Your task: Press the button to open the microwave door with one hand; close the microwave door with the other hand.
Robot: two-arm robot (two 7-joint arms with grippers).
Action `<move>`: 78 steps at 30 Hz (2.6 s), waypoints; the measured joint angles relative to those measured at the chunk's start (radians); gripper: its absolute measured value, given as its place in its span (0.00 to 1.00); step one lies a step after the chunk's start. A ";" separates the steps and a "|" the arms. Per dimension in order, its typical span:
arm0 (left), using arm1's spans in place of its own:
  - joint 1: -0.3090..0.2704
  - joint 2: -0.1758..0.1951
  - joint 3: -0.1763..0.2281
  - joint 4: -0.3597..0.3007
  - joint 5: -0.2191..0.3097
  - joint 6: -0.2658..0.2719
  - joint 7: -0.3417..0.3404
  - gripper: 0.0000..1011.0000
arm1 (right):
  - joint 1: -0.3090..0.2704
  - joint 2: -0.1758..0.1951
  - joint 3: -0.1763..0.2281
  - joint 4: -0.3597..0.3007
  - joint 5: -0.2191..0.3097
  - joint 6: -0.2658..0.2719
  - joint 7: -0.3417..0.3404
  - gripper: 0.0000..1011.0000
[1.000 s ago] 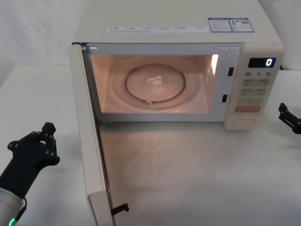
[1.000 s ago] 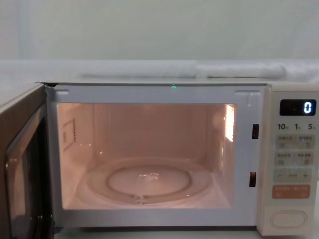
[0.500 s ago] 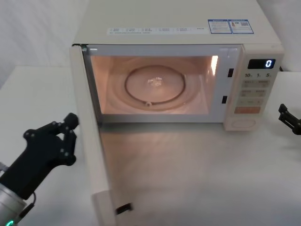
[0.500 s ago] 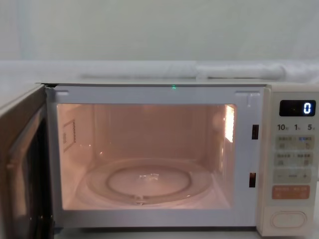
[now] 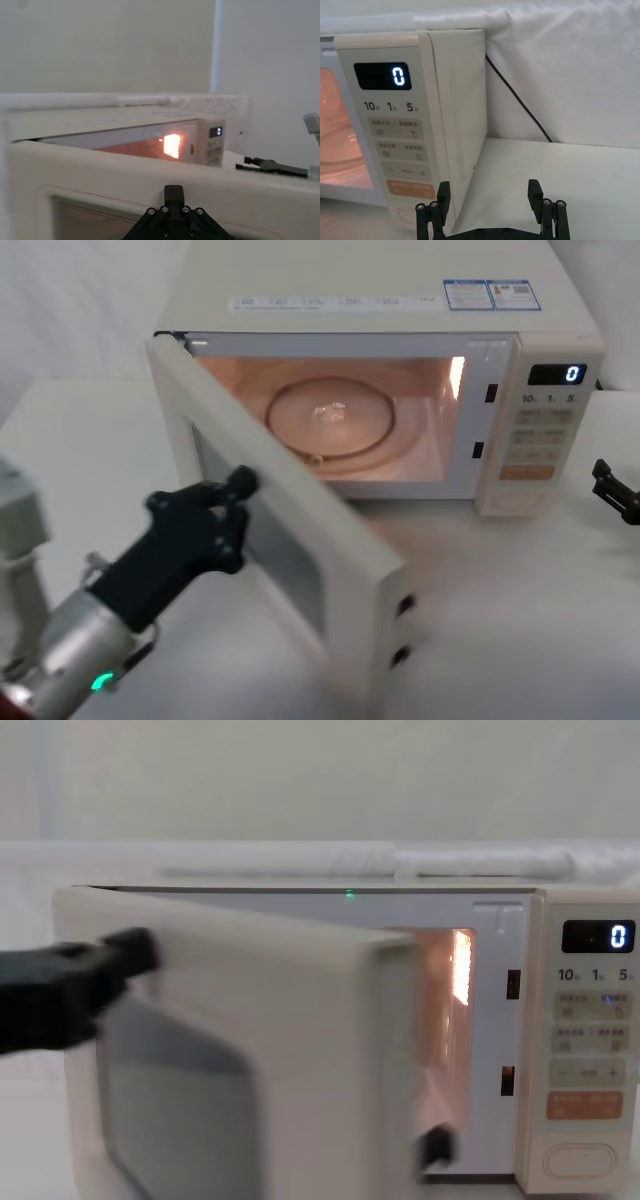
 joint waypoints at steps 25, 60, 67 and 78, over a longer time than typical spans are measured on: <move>-0.341 -0.130 0.293 0.149 0.268 0.182 0.177 0.00 | 0.000 0.000 0.000 0.000 0.000 0.000 0.000 0.99; -0.641 -0.258 0.468 0.401 0.382 0.213 0.071 0.00 | 0.000 0.000 0.000 0.000 0.000 0.000 0.000 0.99; -0.665 -0.275 0.481 0.443 0.412 0.210 0.077 0.00 | 0.000 0.000 0.000 0.000 0.000 0.000 0.000 0.99; -0.703 -0.314 0.483 0.514 0.480 0.189 0.119 0.00 | 0.000 0.000 0.000 0.000 0.000 0.000 0.000 0.99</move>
